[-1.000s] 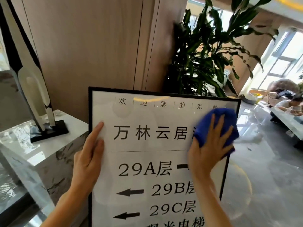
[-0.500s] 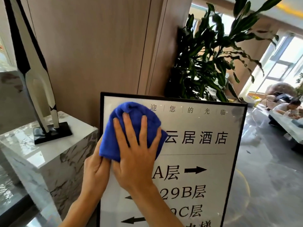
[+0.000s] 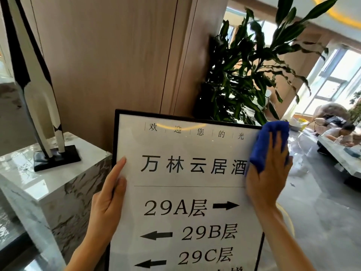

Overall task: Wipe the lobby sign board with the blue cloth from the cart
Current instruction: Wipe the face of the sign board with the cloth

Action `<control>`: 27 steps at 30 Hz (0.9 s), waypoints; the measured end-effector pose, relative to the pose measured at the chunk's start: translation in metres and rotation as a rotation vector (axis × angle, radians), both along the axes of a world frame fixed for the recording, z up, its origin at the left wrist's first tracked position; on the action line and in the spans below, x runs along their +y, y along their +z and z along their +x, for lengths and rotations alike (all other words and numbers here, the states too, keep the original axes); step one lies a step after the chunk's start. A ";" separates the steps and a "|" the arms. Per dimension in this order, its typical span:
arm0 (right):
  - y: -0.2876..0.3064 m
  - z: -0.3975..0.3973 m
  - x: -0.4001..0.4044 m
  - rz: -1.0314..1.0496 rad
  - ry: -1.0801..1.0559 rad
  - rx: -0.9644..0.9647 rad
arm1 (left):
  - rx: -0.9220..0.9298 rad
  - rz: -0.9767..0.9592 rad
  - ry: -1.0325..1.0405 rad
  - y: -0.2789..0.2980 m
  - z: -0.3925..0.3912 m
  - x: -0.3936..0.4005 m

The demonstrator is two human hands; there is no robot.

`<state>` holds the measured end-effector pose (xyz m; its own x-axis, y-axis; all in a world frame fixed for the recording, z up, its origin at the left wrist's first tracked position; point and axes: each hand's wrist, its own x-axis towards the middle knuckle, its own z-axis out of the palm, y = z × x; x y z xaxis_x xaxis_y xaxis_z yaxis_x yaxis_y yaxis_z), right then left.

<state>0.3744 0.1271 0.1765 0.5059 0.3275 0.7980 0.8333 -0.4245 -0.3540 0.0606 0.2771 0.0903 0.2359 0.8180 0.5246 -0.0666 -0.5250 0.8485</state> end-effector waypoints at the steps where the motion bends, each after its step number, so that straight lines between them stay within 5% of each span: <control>1: -0.001 0.002 0.001 0.018 0.013 -0.004 | 0.002 0.001 0.006 -0.004 -0.001 -0.002; 9: -0.028 -0.070 0.042 0.204 -0.014 0.088 | 0.014 -0.017 0.048 -0.024 -0.005 -0.009; 18: -0.108 -0.208 0.071 -0.156 0.201 -0.193 | -0.026 -0.027 0.026 -0.030 -0.008 -0.011; 23: -0.143 -0.180 0.033 -0.335 0.388 -0.462 | -0.033 -0.040 -0.014 -0.025 -0.007 -0.013; 27: -0.137 -0.110 0.002 -0.249 0.358 -0.467 | -0.002 -0.018 0.029 -0.022 -0.004 -0.016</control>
<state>0.2646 0.1288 0.0400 -0.0524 0.6160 0.7860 0.9814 -0.1137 0.1545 0.0571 0.2607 0.0687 0.2107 0.8340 0.5099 -0.0530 -0.5111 0.8579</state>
